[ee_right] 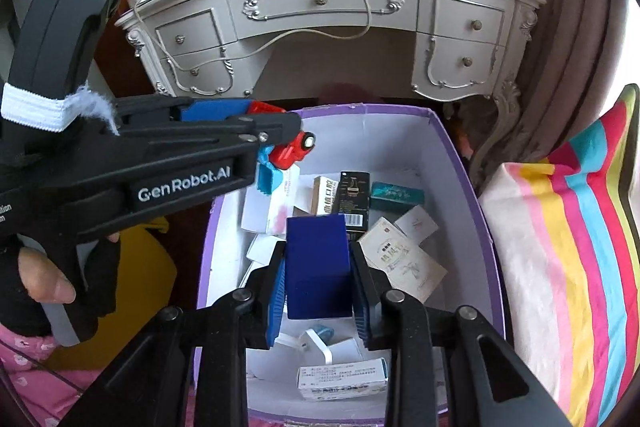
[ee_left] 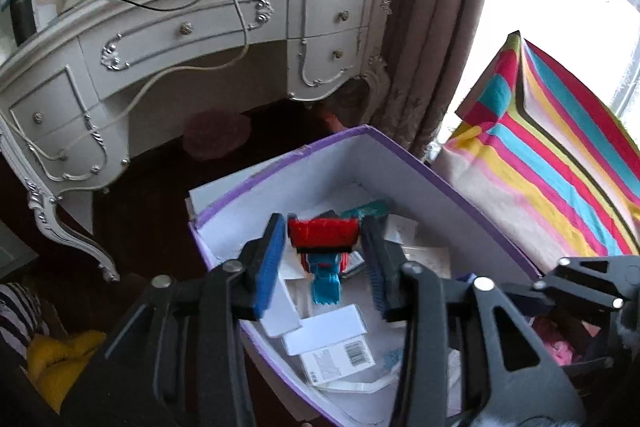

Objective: Organize rigid objects

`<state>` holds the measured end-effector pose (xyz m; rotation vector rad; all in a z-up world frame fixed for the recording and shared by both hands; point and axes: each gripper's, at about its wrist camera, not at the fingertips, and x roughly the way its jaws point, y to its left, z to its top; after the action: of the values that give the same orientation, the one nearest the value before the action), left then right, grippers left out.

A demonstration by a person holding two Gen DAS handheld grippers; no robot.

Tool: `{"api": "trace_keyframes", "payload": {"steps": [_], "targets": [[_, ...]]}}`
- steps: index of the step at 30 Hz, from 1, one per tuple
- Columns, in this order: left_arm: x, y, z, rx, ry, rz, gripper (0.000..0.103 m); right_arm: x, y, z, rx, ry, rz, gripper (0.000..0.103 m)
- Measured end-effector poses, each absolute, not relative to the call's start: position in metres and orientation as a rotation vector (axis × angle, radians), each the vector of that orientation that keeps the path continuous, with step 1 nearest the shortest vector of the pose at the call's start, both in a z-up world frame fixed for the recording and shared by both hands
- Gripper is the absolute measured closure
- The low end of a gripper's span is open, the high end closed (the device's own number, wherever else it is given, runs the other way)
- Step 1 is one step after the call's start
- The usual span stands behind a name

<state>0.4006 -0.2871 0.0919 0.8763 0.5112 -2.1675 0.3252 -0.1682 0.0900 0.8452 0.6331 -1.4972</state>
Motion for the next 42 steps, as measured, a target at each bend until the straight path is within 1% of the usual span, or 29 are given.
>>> {"api": "trace_keyframes", "payload": {"steps": [1, 2, 3, 4, 5, 11, 15, 16, 17, 19, 21, 24, 26, 29, 36, 42], "targets": [[0.402, -0.287, 0.094, 0.863, 0.498, -2.160, 0.023, 0.323, -0.167, 0.091, 0.850, 0.634, -1.512, 0.059], [0.404, -0.288, 0.097, 0.851, 0.486, -2.160, 0.013, 0.322, -0.166, 0.091, 0.855, 0.631, -1.522, 0.049], [0.405, -0.287, 0.099, 0.837, 0.470, -2.159, 0.004, 0.319, -0.164, 0.092, 0.862, 0.620, -1.529, 0.046], [0.406, -0.286, 0.102, 0.825, 0.449, -2.158, 0.004, 0.316, -0.162, 0.093, 0.866, 0.611, -1.533, 0.042], [0.406, -0.285, 0.105, 0.824, 0.430, -2.156, 0.004, 0.316, -0.161, 0.093, 0.867, 0.609, -1.538, 0.041], [0.404, -0.276, 0.116, 0.822, 0.348, -2.108, 0.004, 0.306, -0.149, 0.093, 0.916, 0.588, -1.573, 0.038], [0.407, -0.262, 0.135, 0.729, 0.254, -2.104, 0.004, 0.300, -0.135, 0.094, 0.976, 0.575, -1.605, 0.038], [0.409, -0.257, 0.142, 0.703, 0.232, -2.083, 0.002, 0.297, -0.133, 0.094, 0.997, 0.571, -1.612, 0.037], [0.410, -0.254, 0.145, 0.697, 0.222, -2.056, 0.001, 0.295, -0.132, 0.095, 1.019, 0.569, -1.616, 0.033], [0.411, -0.250, 0.147, 0.718, 0.218, -1.989, 0.000, 0.290, -0.129, 0.096, 1.072, 0.559, -1.612, 0.032], [0.406, -0.250, 0.139, 0.795, 0.255, -1.970, 0.000, 0.289, -0.127, 0.098, 1.094, 0.565, -1.617, 0.031], [0.400, -0.252, 0.121, 0.926, 0.376, -2.013, 0.000, 0.289, -0.124, 0.098, 1.108, 0.642, -1.663, 0.030], [0.398, -0.253, 0.109, 0.981, 0.447, -2.026, 0.000, 0.288, -0.120, 0.096, 1.126, 0.668, -1.678, 0.027], [0.395, -0.252, 0.097, 1.042, 0.513, -2.041, 0.000, 0.282, -0.117, 0.088, 1.182, 0.704, -1.711, 0.026], [0.394, -0.252, 0.087, 1.077, 0.575, -2.040, 0.000, 0.278, -0.110, 0.083, 1.214, 0.701, -1.722, 0.026], [0.391, -0.250, 0.077, 1.110, 0.568, -2.033, 0.000, 0.283, -0.114, 0.080, 1.209, 0.716, -1.719, 0.026]]}}
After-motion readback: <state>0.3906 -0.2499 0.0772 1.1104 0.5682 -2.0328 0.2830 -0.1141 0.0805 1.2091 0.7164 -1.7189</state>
